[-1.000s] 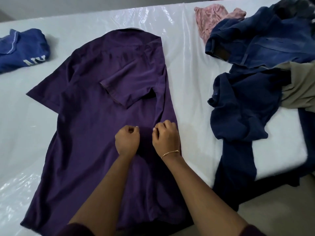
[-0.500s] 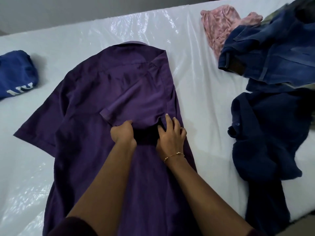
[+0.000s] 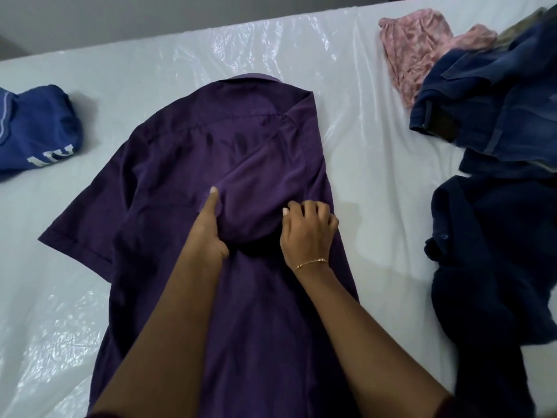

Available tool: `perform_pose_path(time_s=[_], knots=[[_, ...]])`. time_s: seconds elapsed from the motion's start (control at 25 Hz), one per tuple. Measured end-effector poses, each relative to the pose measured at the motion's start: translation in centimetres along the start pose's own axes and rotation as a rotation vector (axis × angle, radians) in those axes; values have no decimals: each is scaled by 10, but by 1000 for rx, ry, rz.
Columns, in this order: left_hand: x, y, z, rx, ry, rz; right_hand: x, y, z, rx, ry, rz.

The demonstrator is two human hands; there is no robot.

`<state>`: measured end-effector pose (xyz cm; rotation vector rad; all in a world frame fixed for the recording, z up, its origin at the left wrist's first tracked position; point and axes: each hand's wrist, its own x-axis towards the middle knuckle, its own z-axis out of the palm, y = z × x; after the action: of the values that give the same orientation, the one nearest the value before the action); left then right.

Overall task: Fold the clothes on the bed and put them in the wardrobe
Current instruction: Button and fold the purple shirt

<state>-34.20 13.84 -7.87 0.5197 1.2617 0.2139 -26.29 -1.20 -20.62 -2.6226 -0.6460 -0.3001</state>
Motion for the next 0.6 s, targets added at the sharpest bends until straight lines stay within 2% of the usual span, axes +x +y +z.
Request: perform_pose_path(time_s=[0.08,0.16,0.28,0.36,0.44,0.52,0.6], knots=[[-4,6,3,145,-27,-27,17,-3,8,62,-61,-40],[-14,3,7,212,-54,47,31,-3,20,106,-174,-77],[-30,-7,9,30,-137,333,46,-2,30,39,-301,-155],[-30,-6,4,-102,-180,391,55,-6,29,-10,-322,-219],[-24,2,1,-158,-138,275,66,-13,27,-37,-344,-239],[-23,7,7,-12,-129,103,80,-16,26,-54,-340,-250],[-24,5,19,152,-57,33,95,-16,29,-58,-350,-275]])
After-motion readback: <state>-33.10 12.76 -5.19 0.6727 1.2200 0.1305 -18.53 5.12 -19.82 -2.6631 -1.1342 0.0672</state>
